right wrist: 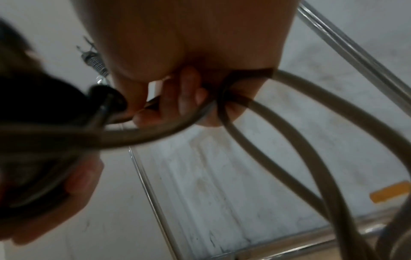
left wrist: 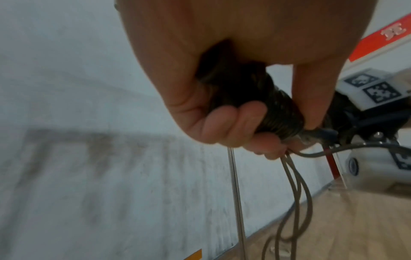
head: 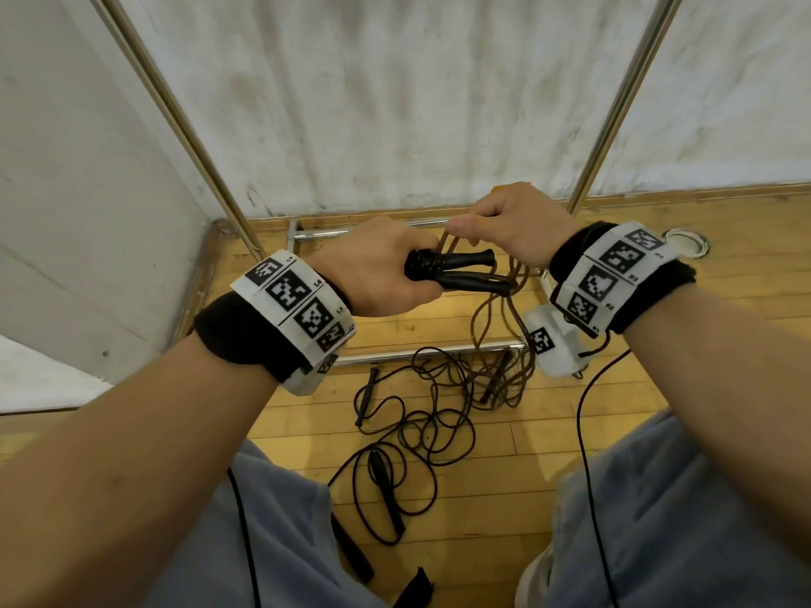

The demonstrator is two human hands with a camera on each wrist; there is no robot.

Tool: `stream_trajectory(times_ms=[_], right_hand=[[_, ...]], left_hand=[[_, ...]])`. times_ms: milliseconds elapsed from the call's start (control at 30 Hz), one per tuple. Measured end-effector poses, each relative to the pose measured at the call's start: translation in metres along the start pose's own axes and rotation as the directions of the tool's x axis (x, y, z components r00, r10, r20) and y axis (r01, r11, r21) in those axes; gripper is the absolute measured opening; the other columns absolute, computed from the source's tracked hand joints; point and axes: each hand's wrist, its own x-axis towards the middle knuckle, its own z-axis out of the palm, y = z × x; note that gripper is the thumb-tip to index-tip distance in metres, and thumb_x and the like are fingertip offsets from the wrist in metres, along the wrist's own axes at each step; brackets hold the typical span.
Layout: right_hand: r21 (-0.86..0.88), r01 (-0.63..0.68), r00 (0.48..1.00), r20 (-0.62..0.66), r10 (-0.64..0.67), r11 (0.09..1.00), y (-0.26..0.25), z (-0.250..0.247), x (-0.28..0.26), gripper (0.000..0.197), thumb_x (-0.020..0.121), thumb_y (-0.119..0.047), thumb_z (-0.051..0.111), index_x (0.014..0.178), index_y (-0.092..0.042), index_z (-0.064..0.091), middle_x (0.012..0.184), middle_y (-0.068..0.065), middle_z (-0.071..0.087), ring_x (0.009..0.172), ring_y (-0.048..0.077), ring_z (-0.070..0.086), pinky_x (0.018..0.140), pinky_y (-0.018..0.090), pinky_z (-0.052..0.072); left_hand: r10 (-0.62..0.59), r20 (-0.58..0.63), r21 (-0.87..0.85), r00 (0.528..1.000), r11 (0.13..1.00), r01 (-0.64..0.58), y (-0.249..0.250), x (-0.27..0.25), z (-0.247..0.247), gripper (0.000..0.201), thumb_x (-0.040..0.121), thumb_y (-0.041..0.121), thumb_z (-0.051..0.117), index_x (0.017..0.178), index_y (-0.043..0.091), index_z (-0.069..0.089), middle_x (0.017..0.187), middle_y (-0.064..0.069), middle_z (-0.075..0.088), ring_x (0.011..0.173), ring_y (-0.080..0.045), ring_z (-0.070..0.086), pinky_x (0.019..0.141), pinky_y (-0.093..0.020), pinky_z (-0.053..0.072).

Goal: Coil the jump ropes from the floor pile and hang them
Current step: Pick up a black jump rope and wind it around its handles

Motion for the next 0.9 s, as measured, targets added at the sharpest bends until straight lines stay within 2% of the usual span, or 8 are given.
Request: stream_trajectory(times_ms=[133,200,300,467,567,633,733,900], right_hand=[[0.322,-0.099,0.994,0.078,0.078,0.941,-0.007,-0.002,0.001,0.051,0.072,-0.055,0.062,0.078,-0.005,0.069,0.072,0.011,0.058,0.068,0.022,0.051,0.063,0.025,0.042],[0.557,-0.112,0.992,0.117,0.055,0.823,-0.008,0.001,0.001,0.019,0.090,-0.026,0.057,0.078,-0.014,0.066,0.069,0.004,0.055,0.060,0.017,0.048,0.054,0.023,0.039],[0.690,-0.103,0.986,0.165,-0.018,0.716,-0.008,0.015,0.002,0.036,0.099,-0.017,0.042,0.073,-0.024,0.067,0.054,-0.007,0.043,0.045,0.007,0.033,0.042,0.018,0.030],[0.652,-0.125,0.978,0.206,-0.016,0.748,-0.019,0.041,-0.002,0.029,0.092,-0.038,0.042,0.087,-0.012,0.055,0.058,-0.004,0.052,0.050,0.012,0.045,0.052,0.025,0.042],[0.531,-0.081,0.988,0.152,0.000,0.844,-0.020,0.048,-0.002,0.029,0.092,-0.040,0.041,0.085,-0.021,0.061,0.067,-0.004,0.064,0.074,0.020,0.062,0.084,0.042,0.047],[0.462,-0.054,0.991,0.131,-0.008,0.885,-0.024,0.048,-0.004,0.014,0.091,-0.022,0.051,0.088,-0.029,0.063,0.080,-0.007,0.070,0.093,0.017,0.064,0.096,0.038,0.042],[0.425,-0.036,0.987,0.158,-0.035,0.904,-0.030,0.052,-0.007,0.025,0.079,-0.001,0.059,0.087,-0.024,0.057,0.087,-0.002,0.065,0.096,0.021,0.063,0.088,0.031,0.047],[0.590,-0.143,0.981,0.192,0.034,0.794,-0.039,0.060,-0.017,0.018,0.100,-0.017,0.040,0.087,-0.015,0.051,0.061,-0.005,0.040,0.048,0.012,0.043,0.063,0.034,0.048]], left_hand=[[-0.011,-0.127,-0.230,0.992,0.973,-0.019,0.004,-0.005,-0.009,0.016,0.082,0.029,0.069,0.073,0.032,0.056,0.063,0.011,0.054,0.056,0.001,0.051,0.049,-0.011,0.034],[-0.031,-0.227,-0.334,0.973,0.941,-0.048,0.006,-0.004,-0.011,0.011,0.083,0.028,0.068,0.081,0.023,0.059,0.065,0.005,0.058,0.051,0.001,0.050,0.050,-0.015,0.038],[-0.128,-0.326,-0.511,0.937,0.858,-0.061,0.006,-0.002,-0.011,0.020,0.087,0.022,0.066,0.098,0.014,0.052,0.067,0.002,0.061,0.047,0.001,0.052,0.049,-0.016,0.040],[-0.217,-0.363,-0.594,0.906,0.803,-0.046,0.003,0.002,-0.012,0.022,0.086,0.029,0.058,0.104,0.019,0.050,0.064,0.003,0.059,0.046,-0.002,0.050,0.052,-0.021,0.036],[-0.246,-0.366,-0.570,0.898,0.822,-0.007,0.004,0.005,-0.012,0.022,0.082,0.034,0.055,0.096,0.016,0.055,0.064,0.004,0.059,0.049,-0.005,0.051,0.056,-0.027,0.037],[-0.293,-0.374,-0.574,0.880,0.818,0.029,0.002,0.008,-0.012,0.017,0.085,0.032,0.057,0.092,0.016,0.054,0.065,0.001,0.059,0.052,-0.010,0.051,0.057,-0.031,0.038],[-0.327,-0.354,-0.629,0.877,0.777,0.036,0.000,0.011,-0.014,0.012,0.090,0.026,0.057,0.087,0.015,0.052,0.059,-0.002,0.059,0.045,-0.012,0.048,0.051,-0.029,0.036],[-0.356,-0.346,-0.684,0.868,0.729,0.026,-0.001,0.013,-0.020,0.013,0.088,0.027,0.059,0.087,0.015,0.053,0.060,-0.001,0.061,0.045,-0.016,0.047,0.044,-0.027,0.037]])
